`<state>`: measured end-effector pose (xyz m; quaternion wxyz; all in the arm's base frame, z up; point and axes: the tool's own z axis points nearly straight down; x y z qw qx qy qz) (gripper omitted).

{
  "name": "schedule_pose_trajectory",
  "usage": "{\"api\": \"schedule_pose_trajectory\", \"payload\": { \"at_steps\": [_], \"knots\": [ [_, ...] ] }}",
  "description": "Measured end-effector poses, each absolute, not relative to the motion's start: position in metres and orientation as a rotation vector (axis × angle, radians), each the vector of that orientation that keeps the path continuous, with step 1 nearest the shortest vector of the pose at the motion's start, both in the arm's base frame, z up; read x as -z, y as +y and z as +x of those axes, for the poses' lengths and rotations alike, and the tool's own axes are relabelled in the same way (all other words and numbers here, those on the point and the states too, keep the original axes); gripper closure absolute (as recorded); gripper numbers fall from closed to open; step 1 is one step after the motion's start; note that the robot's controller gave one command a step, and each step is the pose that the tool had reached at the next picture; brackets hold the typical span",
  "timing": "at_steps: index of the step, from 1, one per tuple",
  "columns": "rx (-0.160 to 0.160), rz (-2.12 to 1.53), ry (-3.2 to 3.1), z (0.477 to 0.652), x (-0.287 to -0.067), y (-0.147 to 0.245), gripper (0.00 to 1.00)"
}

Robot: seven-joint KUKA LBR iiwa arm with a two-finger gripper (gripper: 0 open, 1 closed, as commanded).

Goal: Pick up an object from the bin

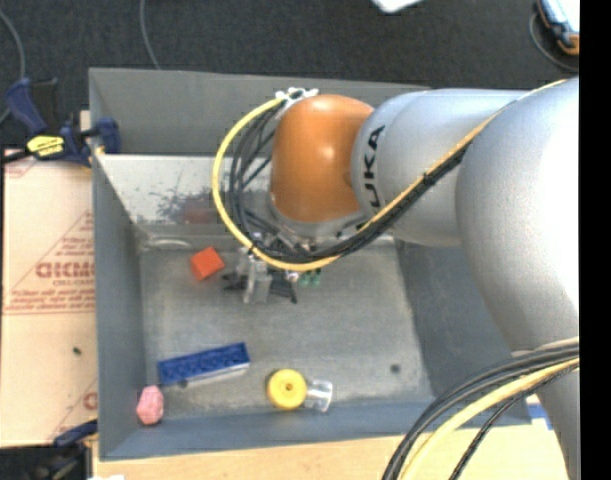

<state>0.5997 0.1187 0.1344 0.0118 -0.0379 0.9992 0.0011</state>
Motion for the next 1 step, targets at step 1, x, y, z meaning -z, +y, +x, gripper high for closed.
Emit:
{"api": "schedule_pose_trajectory", "payload": {
  "at_steps": [1],
  "knots": [
    [-0.002, -0.125, 3.113, 0.5998, -0.1729, 0.1205, 1.00]
  ]
}}
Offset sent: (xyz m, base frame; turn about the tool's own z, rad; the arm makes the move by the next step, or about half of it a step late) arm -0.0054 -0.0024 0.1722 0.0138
